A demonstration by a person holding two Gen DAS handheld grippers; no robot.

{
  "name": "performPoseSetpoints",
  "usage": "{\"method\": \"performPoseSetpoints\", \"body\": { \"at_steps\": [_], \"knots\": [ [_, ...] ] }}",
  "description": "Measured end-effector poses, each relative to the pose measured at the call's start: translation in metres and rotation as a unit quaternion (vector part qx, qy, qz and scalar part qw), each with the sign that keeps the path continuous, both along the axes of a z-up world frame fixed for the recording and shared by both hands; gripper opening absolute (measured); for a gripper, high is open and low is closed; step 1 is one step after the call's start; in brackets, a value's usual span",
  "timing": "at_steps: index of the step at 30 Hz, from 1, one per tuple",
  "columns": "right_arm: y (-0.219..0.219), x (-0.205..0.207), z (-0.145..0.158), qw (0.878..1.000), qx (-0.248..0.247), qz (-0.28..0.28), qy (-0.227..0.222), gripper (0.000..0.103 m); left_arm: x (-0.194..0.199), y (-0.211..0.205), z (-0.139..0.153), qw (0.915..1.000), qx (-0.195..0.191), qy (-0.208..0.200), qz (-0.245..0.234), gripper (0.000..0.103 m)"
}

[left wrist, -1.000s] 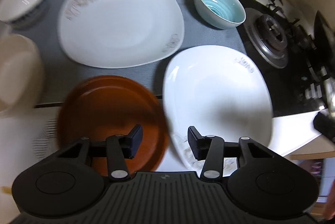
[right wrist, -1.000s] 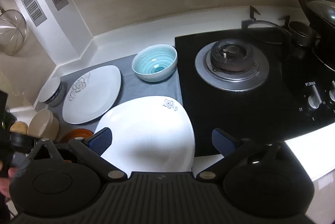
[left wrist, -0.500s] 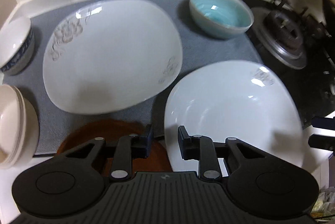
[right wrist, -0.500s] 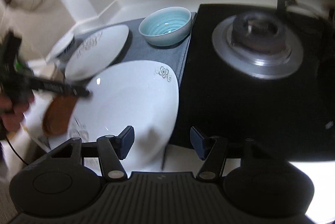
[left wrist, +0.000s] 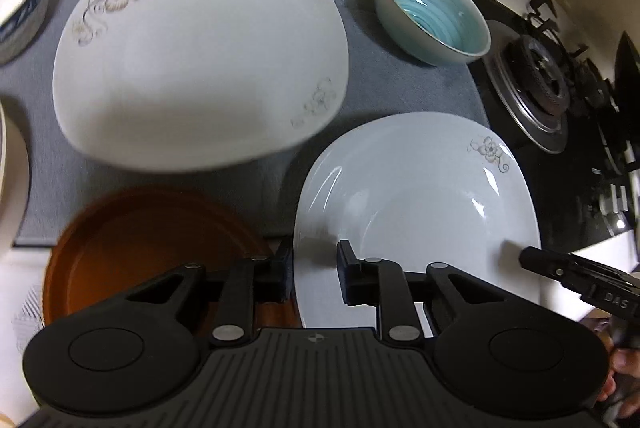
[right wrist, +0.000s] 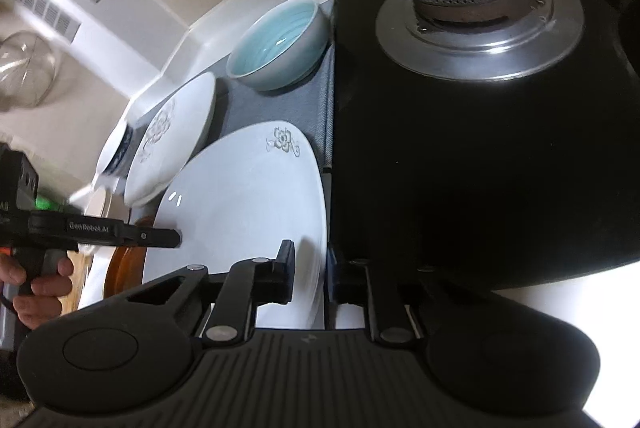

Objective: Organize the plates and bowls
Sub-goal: 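Reach both grippers to the white square plate on the counter and grip its rim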

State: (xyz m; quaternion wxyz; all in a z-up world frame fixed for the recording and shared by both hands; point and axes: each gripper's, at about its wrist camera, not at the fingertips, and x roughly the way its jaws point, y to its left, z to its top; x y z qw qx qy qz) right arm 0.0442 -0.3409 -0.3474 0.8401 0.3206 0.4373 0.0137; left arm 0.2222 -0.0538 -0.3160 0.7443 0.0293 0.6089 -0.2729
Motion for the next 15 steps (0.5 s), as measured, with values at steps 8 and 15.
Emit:
{"method": "performPoseSetpoints", "body": {
  "at_steps": [8, 15],
  "knots": [
    [-0.023, -0.007, 0.004, 0.999, 0.028, 0.037, -0.011, 0.020, -0.028, 0.003, -0.005, 0.9991, 0.017, 0.036, -0.016, 0.025],
    [-0.014, 0.008, -0.004, 0.996, 0.026, 0.081, 0.018, 0.022, -0.039, 0.006, -0.012, 0.9975, -0.002, 0.070, -0.006, 0.044]
  ]
}}
